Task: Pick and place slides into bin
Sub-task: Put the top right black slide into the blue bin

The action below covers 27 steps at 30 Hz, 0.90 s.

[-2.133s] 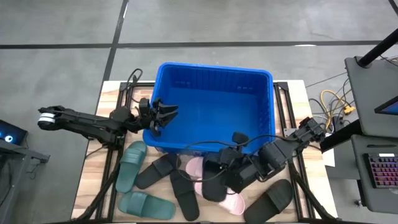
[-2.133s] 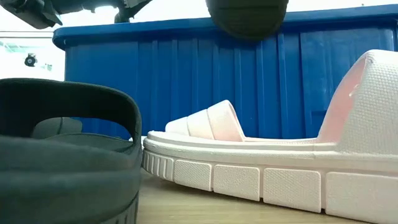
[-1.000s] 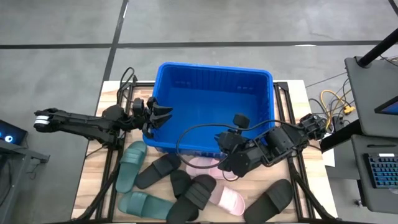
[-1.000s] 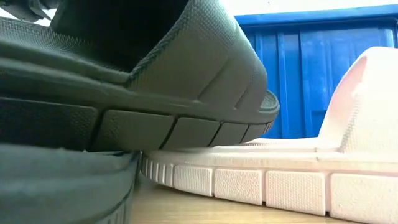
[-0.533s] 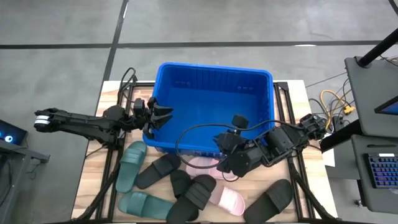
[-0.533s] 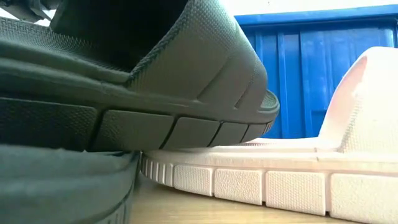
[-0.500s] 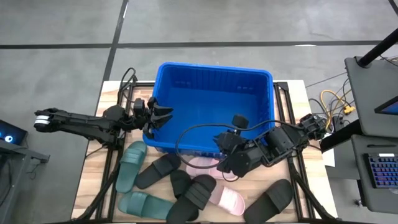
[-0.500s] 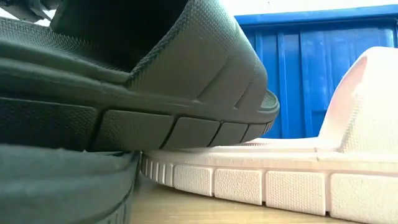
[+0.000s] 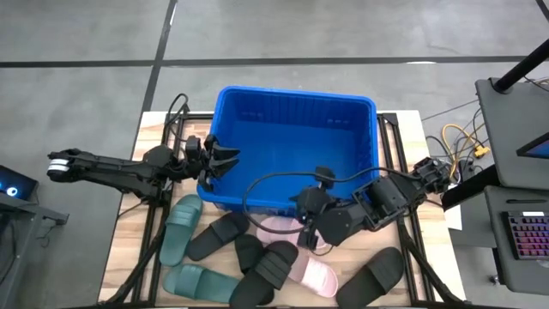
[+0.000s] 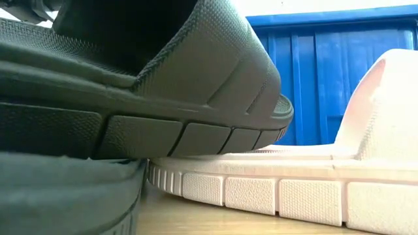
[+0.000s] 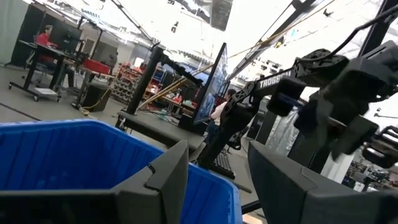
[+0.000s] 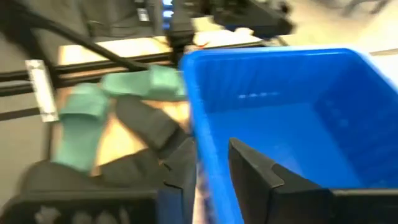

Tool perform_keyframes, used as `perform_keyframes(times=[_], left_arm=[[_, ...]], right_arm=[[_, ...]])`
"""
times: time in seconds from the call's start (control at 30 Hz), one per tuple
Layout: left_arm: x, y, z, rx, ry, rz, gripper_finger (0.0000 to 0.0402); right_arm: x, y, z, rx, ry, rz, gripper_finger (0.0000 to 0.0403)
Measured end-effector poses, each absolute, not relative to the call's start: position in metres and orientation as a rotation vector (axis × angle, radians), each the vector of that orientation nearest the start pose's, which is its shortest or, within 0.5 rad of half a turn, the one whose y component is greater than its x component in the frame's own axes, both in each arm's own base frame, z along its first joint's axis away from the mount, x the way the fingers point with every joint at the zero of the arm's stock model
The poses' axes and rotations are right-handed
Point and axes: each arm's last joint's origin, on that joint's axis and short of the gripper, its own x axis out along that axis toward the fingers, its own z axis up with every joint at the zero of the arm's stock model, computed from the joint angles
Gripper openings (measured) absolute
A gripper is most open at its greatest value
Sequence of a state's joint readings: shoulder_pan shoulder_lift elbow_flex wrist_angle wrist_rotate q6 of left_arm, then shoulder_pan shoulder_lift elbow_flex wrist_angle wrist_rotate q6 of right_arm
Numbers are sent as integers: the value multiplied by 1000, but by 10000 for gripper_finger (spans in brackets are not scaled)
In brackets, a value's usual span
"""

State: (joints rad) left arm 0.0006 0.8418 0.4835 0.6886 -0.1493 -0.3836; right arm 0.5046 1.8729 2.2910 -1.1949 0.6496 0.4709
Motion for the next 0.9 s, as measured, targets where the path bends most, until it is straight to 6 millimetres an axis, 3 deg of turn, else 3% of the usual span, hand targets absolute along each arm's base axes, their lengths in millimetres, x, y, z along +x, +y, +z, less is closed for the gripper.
perform_keyframes(times=[0.23, 0.47, 0.77, 0.9], left_arm=[[187, 5, 300, -405, -341, 91, 153], [190, 5, 299, -406, -335, 96, 153], [193, 5, 292, -402, -274, 111, 153], [192, 5, 293, -403, -279, 112, 153]], right_arm=[[326, 187, 452, 151, 529, -92, 155], [314, 230, 446, 210, 507, -10, 179], [332, 290, 407, 226, 464, 40, 180], [341, 303, 387, 234, 487, 24, 175]])
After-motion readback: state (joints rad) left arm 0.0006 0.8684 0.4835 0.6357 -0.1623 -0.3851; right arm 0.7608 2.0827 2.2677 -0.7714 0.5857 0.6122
